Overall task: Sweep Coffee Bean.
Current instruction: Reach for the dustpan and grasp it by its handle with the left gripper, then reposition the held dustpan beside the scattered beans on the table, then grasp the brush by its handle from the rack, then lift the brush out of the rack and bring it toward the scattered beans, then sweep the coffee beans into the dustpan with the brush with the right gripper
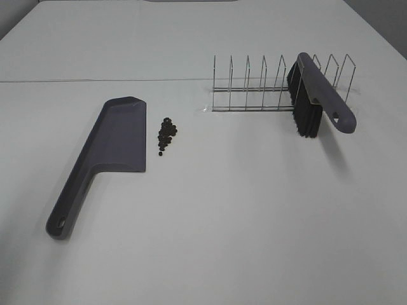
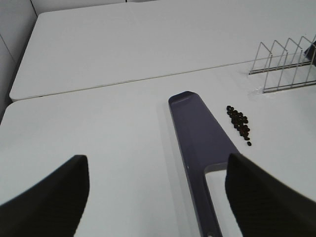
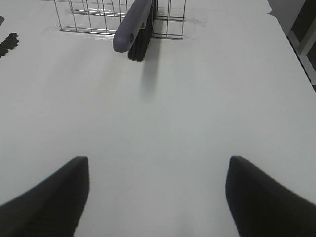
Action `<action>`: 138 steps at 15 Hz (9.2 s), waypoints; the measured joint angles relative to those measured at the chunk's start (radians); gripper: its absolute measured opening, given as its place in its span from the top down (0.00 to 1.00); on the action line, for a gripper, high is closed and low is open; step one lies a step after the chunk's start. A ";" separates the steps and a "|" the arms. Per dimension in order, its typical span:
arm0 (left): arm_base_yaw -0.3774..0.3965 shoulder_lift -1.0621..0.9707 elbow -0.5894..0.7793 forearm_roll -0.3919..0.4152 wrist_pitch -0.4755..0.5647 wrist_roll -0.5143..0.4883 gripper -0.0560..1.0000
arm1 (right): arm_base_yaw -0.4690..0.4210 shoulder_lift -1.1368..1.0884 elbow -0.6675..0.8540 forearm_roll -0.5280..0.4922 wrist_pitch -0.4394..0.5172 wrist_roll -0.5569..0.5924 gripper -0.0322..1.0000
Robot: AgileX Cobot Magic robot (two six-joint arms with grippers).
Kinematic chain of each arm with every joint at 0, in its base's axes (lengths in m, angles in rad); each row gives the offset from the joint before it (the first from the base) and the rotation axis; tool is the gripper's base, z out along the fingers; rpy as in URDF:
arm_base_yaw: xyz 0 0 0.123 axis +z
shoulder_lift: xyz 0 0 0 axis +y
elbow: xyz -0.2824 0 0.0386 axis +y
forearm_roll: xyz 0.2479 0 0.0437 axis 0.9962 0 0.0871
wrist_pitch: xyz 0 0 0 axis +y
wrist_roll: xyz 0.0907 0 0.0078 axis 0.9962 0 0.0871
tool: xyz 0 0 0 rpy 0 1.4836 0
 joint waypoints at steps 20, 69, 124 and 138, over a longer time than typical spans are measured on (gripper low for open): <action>-0.192 1.212 -0.480 0.181 0.188 -0.414 0.25 | 0.000 0.000 0.000 0.000 0.000 0.000 0.26; -0.262 1.285 -0.570 0.262 0.127 -0.542 0.60 | 0.062 1.348 -0.740 0.041 -0.250 -0.052 0.26; -0.262 1.406 -0.567 0.258 0.176 -0.542 0.60 | 0.502 1.959 -1.104 -0.313 0.149 0.381 0.63; -0.272 1.466 -0.577 0.221 0.131 -0.546 0.60 | 0.682 2.359 -1.474 -0.229 0.145 0.351 0.63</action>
